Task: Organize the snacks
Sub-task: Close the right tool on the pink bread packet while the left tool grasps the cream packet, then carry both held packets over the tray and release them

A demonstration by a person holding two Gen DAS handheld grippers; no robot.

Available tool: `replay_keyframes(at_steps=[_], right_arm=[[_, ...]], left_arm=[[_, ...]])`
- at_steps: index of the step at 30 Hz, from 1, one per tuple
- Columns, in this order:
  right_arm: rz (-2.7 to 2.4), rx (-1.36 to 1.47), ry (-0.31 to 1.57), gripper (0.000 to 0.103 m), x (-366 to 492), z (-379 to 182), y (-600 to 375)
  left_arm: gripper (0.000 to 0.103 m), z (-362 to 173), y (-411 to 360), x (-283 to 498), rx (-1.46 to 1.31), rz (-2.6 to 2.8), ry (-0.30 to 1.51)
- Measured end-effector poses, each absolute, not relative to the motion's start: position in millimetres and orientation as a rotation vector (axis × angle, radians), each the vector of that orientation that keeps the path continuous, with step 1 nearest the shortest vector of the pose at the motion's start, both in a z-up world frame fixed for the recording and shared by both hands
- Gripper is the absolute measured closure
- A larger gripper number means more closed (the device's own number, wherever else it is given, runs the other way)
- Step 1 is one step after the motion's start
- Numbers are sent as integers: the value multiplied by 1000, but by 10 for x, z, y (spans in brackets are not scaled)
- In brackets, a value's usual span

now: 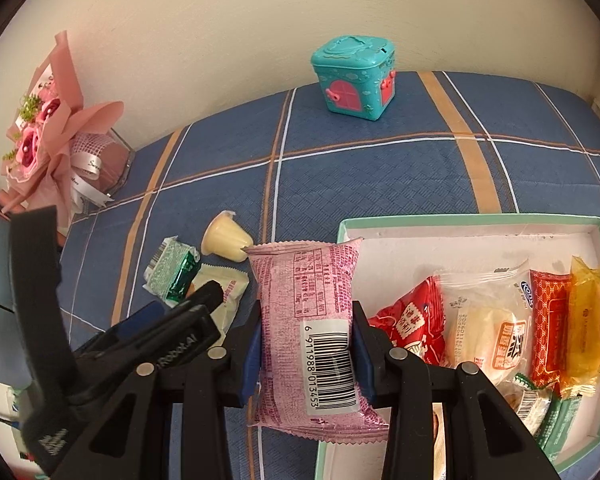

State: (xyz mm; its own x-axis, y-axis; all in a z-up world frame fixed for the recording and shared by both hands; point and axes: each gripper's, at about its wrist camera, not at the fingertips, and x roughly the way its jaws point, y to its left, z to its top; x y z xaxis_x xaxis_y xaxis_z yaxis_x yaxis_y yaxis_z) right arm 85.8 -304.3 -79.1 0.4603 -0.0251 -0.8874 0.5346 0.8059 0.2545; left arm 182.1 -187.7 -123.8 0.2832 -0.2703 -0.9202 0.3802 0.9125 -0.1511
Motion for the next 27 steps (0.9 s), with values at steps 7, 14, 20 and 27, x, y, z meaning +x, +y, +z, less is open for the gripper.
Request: replay_keyframes(at_steps=[7,14,20,27], right_arm=[[-365,573,1047,62,852,-803,-3072],[-362,579,1045,62,848,-804,-3073],[-368,582,1040,62,831,-783,-3081],[-362,590,1008,62,757,-615,-3114]], left_arm=[[30,-1380,-1891,1831,111,-437,1219],[43,-1418,-1909,1806,121,-442,1238],[50,-1381,-1925,1770,122,-443,1241],[50,-1024,-1868,1726,80,-447,1203]])
